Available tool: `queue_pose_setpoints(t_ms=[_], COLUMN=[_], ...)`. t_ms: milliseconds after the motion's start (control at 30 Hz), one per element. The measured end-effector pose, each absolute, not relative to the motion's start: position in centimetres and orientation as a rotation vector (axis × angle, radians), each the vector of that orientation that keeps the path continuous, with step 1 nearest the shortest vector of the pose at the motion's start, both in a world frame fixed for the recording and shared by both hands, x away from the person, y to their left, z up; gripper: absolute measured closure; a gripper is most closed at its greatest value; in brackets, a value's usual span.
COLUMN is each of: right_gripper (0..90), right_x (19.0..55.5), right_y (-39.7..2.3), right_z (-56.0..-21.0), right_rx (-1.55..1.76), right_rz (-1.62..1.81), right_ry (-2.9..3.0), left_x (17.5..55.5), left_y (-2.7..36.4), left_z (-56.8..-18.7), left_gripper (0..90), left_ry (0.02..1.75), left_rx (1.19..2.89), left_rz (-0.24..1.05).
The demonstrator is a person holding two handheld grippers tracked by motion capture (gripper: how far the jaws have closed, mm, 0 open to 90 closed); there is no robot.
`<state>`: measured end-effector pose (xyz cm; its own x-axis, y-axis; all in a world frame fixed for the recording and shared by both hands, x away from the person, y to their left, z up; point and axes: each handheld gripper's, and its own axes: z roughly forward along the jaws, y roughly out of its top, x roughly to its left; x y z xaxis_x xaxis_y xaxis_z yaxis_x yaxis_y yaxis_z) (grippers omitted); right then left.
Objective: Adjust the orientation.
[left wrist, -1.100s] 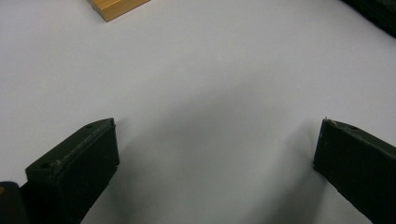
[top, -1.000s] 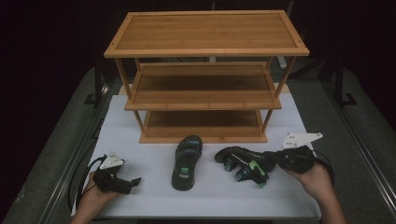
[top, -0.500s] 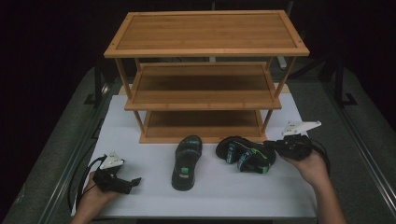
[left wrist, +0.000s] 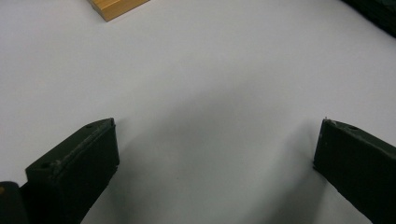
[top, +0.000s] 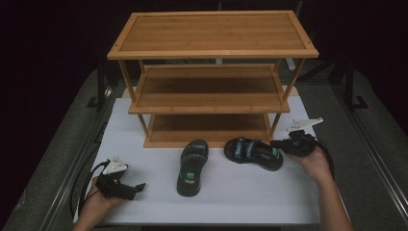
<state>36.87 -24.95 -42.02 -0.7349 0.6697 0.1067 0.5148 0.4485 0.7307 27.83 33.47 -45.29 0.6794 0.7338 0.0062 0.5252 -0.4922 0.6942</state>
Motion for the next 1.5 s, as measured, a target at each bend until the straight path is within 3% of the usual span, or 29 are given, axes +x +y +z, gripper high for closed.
queue_pose_setpoints(t_ms=[267, 533, 767, 800, 833, 900, 933, 1167, 1333, 1467, 1500], right_gripper=[87.4, 66.6, 57.2, 57.2, 48.5, 45.2, 37.6, 26.1, 27.5, 40.1, 49.0], right_x=[36.8, 34.2, 31.4, 31.4, 30.9, 30.6, 30.4, 31.1, 31.8, 32.1, 32.1], right_y=[-25.3, -27.1, -26.9, -26.9, -26.7, -26.6, -26.4, -24.8, -23.6, -22.9, -23.1], right_z=[-42.2, -38.4, -37.0, -37.0, -37.1, -37.3, -37.9, -39.6, -39.9, -40.1, -40.1], right_rx=[1.064, 1.096, 1.013, 1.013, 0.973, 0.95, 0.922, 0.855, 0.814, 0.796, 0.811], right_rz=[1.171, 1.296, 1.303, 1.303, 1.287, 1.281, 1.253, 1.188, 1.135, 1.116, 1.123], right_ry=[2.452, 2.32, 2.362, 2.362, 2.392, 2.406, 2.427, 2.491, 2.499, 2.511, 2.513], left_x=[27.8, 27.8, 27.8, 27.8, 27.8, 27.8, 27.8, 27.8, 27.8, 27.8, 27.8], left_y=[33.5, 33.5, 33.5, 33.5, 33.5, 33.5, 33.5, 33.5, 33.5, 33.5, 33.5], left_z=[-45.3, -45.3, -45.3, -45.3, -45.3, -45.3, -45.3, -45.3, -45.3, -45.3, -45.3], left_gripper=[0.0, 0.0, 0.0, 0.0, 0.0, 0.0, 0.0, 0.0, 0.0, 0.0, 0.0], left_ry=[0.964, 0.964, 0.963, 0.963, 0.963, 0.963, 0.963, 0.963, 0.962, 0.963, 0.963], left_rx=[2.213, 2.21, 2.212, 2.211, 2.211, 2.211, 2.212, 2.213, 2.214, 2.213, 2.213], left_rz=[0.396, 0.397, 0.398, 0.398, 0.398, 0.398, 0.398, 0.396, 0.396, 0.396, 0.396])
